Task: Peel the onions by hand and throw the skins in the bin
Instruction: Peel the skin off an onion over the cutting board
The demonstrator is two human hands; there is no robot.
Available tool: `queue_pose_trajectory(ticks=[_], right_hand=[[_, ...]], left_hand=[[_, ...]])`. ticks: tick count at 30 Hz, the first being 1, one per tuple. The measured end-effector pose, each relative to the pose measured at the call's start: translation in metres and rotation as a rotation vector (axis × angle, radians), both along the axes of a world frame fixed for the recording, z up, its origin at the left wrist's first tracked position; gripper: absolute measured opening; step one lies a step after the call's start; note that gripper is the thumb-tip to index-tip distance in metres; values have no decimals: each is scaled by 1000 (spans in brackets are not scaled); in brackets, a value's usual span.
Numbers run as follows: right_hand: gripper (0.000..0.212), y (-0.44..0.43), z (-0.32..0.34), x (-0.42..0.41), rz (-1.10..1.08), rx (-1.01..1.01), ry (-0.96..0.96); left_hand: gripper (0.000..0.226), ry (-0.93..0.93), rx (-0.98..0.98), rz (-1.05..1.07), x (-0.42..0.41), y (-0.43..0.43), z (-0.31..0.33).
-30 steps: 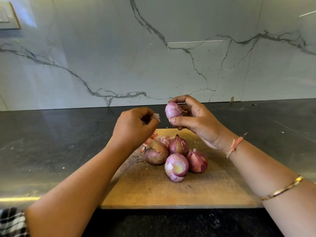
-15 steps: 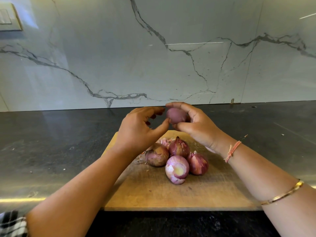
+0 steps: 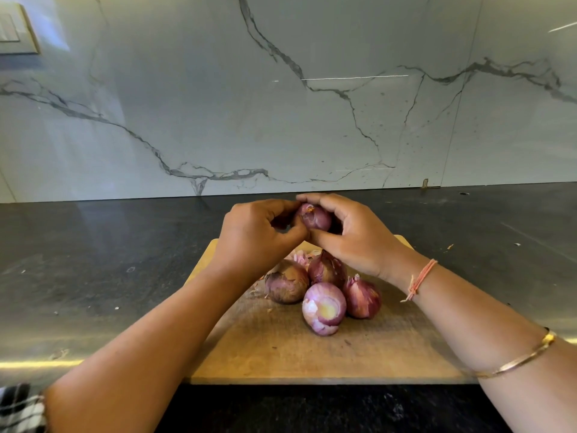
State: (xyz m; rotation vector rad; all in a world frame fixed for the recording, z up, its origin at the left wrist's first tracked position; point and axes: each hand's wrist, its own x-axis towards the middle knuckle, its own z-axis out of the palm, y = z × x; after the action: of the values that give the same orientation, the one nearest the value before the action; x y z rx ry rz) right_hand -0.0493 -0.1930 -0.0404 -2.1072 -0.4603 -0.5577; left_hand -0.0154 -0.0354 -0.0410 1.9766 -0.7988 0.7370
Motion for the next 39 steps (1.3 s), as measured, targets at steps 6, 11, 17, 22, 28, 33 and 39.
queue_pose_trajectory(ticks=[6, 11, 17, 22, 28, 33, 39], right_hand=[[45, 1, 0, 0, -2, 5, 9], [45, 1, -1, 1, 23, 45, 23], [39, -1, 0, 3, 77, 137, 49], [37, 0, 2, 2, 158, 211, 69], [41, -2, 5, -1, 230, 322, 107], [36, -8, 9, -2, 243, 455, 183], [24, -5, 6, 0, 220, 465, 234]], left_hand=[[26, -42, 30, 46, -1, -1, 1], [26, -67, 36, 70, 0, -1, 1], [16, 10, -87, 87, 5, 0, -1], [24, 64, -135, 102, 9, 1, 0], [26, 114, -104, 136, 10, 2, 0], [22, 176, -33, 158, 10, 5, 0], [37, 121, 94, 78, 7, 3, -1]])
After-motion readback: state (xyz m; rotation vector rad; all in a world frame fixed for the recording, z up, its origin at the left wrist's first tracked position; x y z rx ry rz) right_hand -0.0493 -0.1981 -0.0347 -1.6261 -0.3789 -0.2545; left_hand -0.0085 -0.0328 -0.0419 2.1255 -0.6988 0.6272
